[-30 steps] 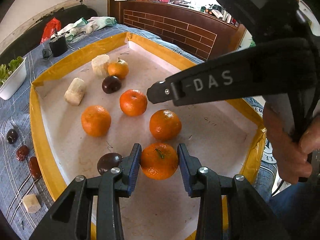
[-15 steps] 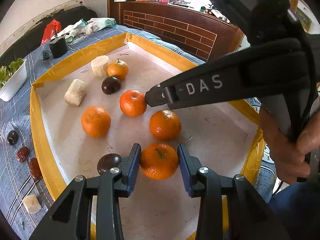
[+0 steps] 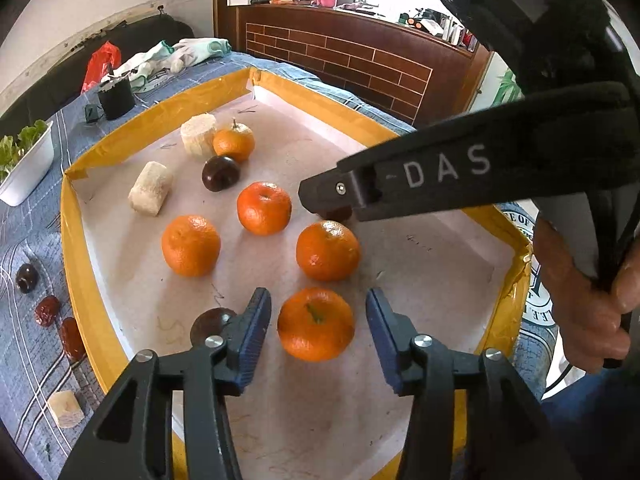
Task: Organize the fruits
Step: 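Open the left tool to drop the orange while the right tool releases the plum, then move the left tool to the table and grasp a white bread cube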
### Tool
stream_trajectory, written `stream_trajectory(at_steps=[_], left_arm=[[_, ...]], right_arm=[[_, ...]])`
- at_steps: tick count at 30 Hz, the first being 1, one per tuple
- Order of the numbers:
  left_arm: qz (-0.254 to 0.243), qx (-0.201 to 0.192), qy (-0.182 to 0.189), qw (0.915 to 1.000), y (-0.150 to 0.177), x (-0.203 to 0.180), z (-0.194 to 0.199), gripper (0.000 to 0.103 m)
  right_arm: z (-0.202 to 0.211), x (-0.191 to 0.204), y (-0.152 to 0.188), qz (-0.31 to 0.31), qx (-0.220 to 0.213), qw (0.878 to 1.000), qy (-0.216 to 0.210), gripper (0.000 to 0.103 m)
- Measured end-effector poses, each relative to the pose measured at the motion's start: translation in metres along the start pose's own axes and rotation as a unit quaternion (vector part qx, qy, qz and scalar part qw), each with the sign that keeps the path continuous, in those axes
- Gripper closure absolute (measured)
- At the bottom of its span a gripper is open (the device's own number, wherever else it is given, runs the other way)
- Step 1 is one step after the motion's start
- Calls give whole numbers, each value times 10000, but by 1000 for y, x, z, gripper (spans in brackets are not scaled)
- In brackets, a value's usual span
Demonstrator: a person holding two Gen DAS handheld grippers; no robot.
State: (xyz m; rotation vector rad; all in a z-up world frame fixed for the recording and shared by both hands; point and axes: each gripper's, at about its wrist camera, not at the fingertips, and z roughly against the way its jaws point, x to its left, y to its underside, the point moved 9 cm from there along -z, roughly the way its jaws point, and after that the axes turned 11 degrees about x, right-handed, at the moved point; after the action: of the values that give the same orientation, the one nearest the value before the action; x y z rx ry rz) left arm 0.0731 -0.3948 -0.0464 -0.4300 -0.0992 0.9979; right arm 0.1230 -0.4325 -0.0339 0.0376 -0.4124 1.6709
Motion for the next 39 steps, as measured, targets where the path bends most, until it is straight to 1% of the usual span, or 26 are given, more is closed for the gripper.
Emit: stream_trajectory(at_steps=[12, 16, 21, 25, 32, 37, 39], left_arm=[[-92, -210, 127, 9997, 1, -5, 16, 54], [-15, -353, 169, 9992, 1, 1, 29, 54], [149, -518, 181, 9984, 3, 17, 48, 54], [363, -667, 148, 9970, 8, 37, 66, 54], [859, -822, 9, 9929, 28, 91, 94, 54], [1341, -725, -136, 9882, 53, 134, 94, 54], [1568, -587, -206, 9857, 67, 151, 89, 54]], right_arm=[[27, 0, 7, -309, -314, 9990, -40, 61], [31, 8, 12, -336, -344, 9988, -44, 61], [37, 22, 15, -294, -417, 9987, -58, 61], [40, 36, 19, -264, -455, 9986, -89, 61], [41, 59, 25, -196, -462, 9987, -86, 61], [42, 70, 33, -152, -459, 9988, -25, 61], [42, 74, 37, -140, -438, 9989, -2, 61]])
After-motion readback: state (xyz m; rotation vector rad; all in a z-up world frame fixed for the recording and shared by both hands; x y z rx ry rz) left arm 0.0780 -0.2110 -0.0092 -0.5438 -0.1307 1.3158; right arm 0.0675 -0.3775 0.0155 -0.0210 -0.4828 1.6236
